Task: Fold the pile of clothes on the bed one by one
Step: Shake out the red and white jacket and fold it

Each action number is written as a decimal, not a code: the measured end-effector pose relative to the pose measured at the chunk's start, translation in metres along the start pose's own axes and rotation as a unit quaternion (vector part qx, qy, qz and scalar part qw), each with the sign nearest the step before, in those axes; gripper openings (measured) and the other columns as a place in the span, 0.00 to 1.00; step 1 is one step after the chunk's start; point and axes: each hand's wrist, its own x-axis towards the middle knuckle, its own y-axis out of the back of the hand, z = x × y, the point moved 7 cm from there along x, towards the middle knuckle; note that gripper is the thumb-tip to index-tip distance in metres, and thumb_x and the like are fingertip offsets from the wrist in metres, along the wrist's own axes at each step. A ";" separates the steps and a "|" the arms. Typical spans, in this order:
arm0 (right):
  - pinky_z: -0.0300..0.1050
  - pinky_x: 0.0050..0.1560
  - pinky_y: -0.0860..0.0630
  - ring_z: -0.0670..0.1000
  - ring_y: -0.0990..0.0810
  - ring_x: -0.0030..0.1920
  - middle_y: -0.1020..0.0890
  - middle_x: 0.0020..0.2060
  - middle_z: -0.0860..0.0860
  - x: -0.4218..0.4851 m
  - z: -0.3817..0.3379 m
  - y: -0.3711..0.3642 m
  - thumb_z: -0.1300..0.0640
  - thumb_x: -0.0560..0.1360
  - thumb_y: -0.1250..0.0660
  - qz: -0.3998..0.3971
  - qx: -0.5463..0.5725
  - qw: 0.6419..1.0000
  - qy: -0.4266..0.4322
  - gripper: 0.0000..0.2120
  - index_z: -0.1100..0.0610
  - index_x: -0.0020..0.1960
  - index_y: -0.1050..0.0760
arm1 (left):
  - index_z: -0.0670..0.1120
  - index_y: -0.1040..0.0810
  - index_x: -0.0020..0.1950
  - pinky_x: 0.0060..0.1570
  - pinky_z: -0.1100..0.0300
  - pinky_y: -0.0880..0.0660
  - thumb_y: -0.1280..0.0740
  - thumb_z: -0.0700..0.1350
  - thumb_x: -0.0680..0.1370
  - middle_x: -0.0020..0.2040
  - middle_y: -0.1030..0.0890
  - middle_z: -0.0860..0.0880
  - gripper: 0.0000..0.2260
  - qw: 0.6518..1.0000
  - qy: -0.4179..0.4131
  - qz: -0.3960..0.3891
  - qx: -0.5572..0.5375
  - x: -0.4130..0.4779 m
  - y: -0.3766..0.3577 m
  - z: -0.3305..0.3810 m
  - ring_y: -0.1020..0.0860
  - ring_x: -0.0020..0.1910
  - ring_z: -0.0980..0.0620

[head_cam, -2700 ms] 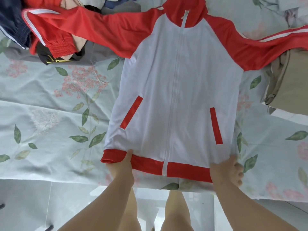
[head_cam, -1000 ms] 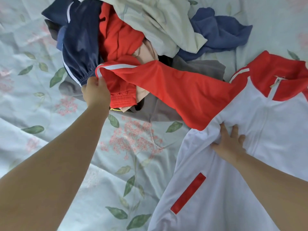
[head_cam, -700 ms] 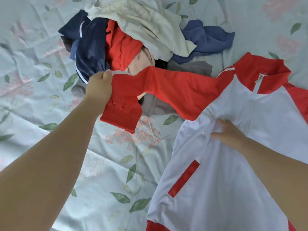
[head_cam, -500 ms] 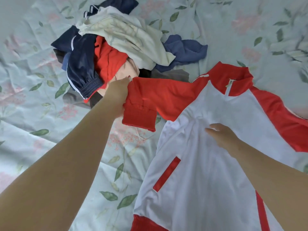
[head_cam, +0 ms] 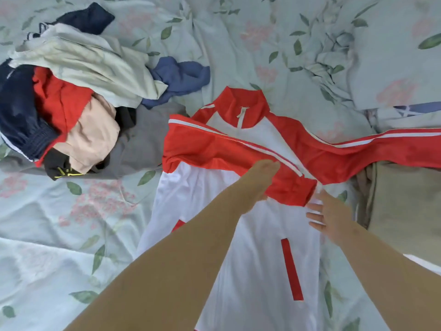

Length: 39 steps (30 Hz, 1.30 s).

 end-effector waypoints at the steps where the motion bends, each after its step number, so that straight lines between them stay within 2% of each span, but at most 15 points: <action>1: 0.53 0.56 0.30 0.56 0.27 0.55 0.27 0.60 0.56 0.007 0.006 0.002 0.44 0.81 0.47 0.007 0.004 1.000 0.000 0.24 0.56 0.71 0.35 | 0.49 0.31 0.64 0.53 0.54 0.30 0.41 0.49 0.81 0.55 0.28 0.51 0.12 0.999 0.024 0.024 -0.006 0.004 0.009 -0.016 0.27 0.53 0.51; 6: 0.58 0.61 0.27 0.58 0.27 0.57 0.29 0.57 0.56 0.040 0.027 0.004 0.46 0.75 0.34 0.115 -0.025 0.993 0.031 0.32 0.57 0.73 0.41 | 0.47 0.31 0.57 0.55 0.53 0.28 0.41 0.47 0.82 0.52 0.25 0.48 0.06 0.975 0.106 0.181 -0.074 0.019 0.070 -0.067 0.23 0.52 0.48; 9: 0.49 0.44 0.23 0.56 0.25 0.43 0.28 0.52 0.56 0.057 0.033 -0.003 0.49 0.72 0.29 0.111 0.010 0.994 0.019 0.31 0.56 0.70 0.38 | 0.49 0.30 0.58 0.54 0.53 0.28 0.39 0.48 0.81 0.56 0.25 0.46 0.07 0.955 0.102 0.238 -0.144 0.028 0.099 -0.074 0.23 0.53 0.47; 13: 0.43 0.30 0.24 0.53 0.25 0.35 0.26 0.41 0.57 0.073 0.030 -0.001 0.54 0.71 0.28 0.123 0.038 0.992 0.016 0.15 0.59 0.50 0.31 | 0.50 0.30 0.59 0.55 0.52 0.27 0.35 0.53 0.78 0.57 0.26 0.48 0.13 0.932 0.091 0.267 -0.225 0.053 0.116 -0.072 0.24 0.54 0.47; 17: 0.45 0.33 0.22 0.50 0.28 0.31 0.30 0.33 0.55 0.077 0.019 0.003 0.60 0.75 0.32 0.092 0.024 0.995 -0.003 0.12 0.60 0.37 0.33 | 0.49 0.28 0.61 0.50 0.56 0.27 0.33 0.56 0.76 0.54 0.24 0.51 0.17 0.891 0.088 0.314 -0.317 0.078 0.118 -0.061 0.23 0.51 0.51; 21: 0.42 0.31 0.24 0.49 0.30 0.31 0.32 0.33 0.53 0.081 0.005 0.004 0.59 0.75 0.31 0.078 0.008 0.996 0.035 0.12 0.57 0.41 0.35 | 0.52 0.26 0.58 0.34 0.62 0.30 0.34 0.54 0.77 0.41 0.24 0.54 0.12 0.872 0.085 0.361 -0.319 0.093 0.115 -0.043 0.24 0.38 0.57; 23: 0.42 0.32 0.26 0.49 0.32 0.32 0.32 0.34 0.52 0.082 0.004 -0.001 0.58 0.74 0.30 0.064 0.022 0.997 0.026 0.14 0.53 0.43 0.37 | 0.53 0.26 0.60 0.33 0.62 0.31 0.33 0.54 0.76 0.39 0.28 0.55 0.14 0.869 0.095 0.392 -0.286 0.097 0.117 -0.039 0.27 0.35 0.57; 26: 0.42 0.33 0.27 0.49 0.34 0.29 0.32 0.32 0.52 0.084 0.007 -0.008 0.59 0.73 0.29 0.052 0.050 0.997 -0.002 0.16 0.53 0.37 0.37 | 0.51 0.27 0.57 0.40 0.62 0.31 0.31 0.59 0.72 0.44 0.26 0.54 0.18 0.862 0.130 0.411 -0.267 0.102 0.120 -0.039 0.25 0.42 0.54; 28: 0.48 0.38 0.24 0.50 0.32 0.31 0.30 0.33 0.52 0.085 0.008 -0.009 0.60 0.74 0.31 0.069 0.058 0.996 -0.007 0.12 0.56 0.38 0.33 | 0.42 0.26 0.54 0.43 0.67 0.40 0.29 0.46 0.71 0.53 0.23 0.48 0.15 0.866 0.136 0.428 -0.220 0.096 0.126 -0.036 0.25 0.51 0.49; 30: 0.53 0.46 0.23 0.49 0.31 0.33 0.30 0.35 0.51 0.083 0.000 -0.006 0.60 0.75 0.33 0.112 0.084 0.990 0.021 0.08 0.57 0.42 0.33 | 0.39 0.30 0.40 0.41 0.66 0.41 0.31 0.33 0.68 0.55 0.23 0.42 0.08 0.887 0.150 0.424 -0.104 0.098 0.130 -0.033 0.29 0.49 0.46; 32: 0.55 0.50 0.24 0.52 0.30 0.35 0.30 0.35 0.49 0.077 -0.016 0.006 0.61 0.74 0.36 0.191 0.115 0.971 0.090 0.08 0.55 0.42 0.35 | 0.47 0.35 0.34 0.48 0.62 0.33 0.35 0.35 0.75 0.40 0.25 0.47 0.13 0.902 0.117 0.376 -0.174 0.105 0.121 -0.033 0.29 0.41 0.49; 33: 0.56 0.50 0.25 0.53 0.29 0.38 0.30 0.36 0.49 0.070 -0.027 0.016 0.61 0.74 0.37 0.236 0.111 0.957 0.130 0.07 0.55 0.43 0.36 | 0.49 0.33 0.35 0.49 0.59 0.31 0.36 0.38 0.77 0.36 0.28 0.51 0.12 0.916 0.083 0.347 -0.181 0.105 0.112 -0.029 0.28 0.37 0.52; 35: 0.48 0.46 0.31 0.55 0.30 0.42 0.29 0.38 0.50 0.055 -0.051 0.032 0.61 0.75 0.40 0.300 0.077 0.931 0.191 0.07 0.56 0.47 0.38 | 0.49 0.29 0.37 0.44 0.59 0.30 0.38 0.41 0.78 0.35 0.27 0.54 0.10 0.928 0.144 0.285 -0.193 0.106 0.084 -0.042 0.27 0.35 0.56; 37: 0.38 0.42 0.39 0.54 0.31 0.43 0.28 0.42 0.52 0.044 -0.069 0.045 0.61 0.76 0.41 0.331 0.049 0.912 0.238 0.06 0.57 0.50 0.39 | 0.48 0.28 0.39 0.41 0.58 0.29 0.38 0.42 0.79 0.35 0.24 0.53 0.08 0.954 0.192 0.187 -0.131 0.110 0.051 -0.051 0.25 0.35 0.56; 39: 0.36 0.42 0.40 0.55 0.30 0.46 0.27 0.47 0.56 0.040 -0.079 0.053 0.62 0.77 0.42 0.347 0.028 0.899 0.267 0.05 0.59 0.52 0.36 | 0.47 0.28 0.42 0.40 0.57 0.27 0.37 0.42 0.79 0.39 0.21 0.51 0.05 0.963 0.232 0.131 -0.046 0.104 0.037 -0.057 0.22 0.38 0.54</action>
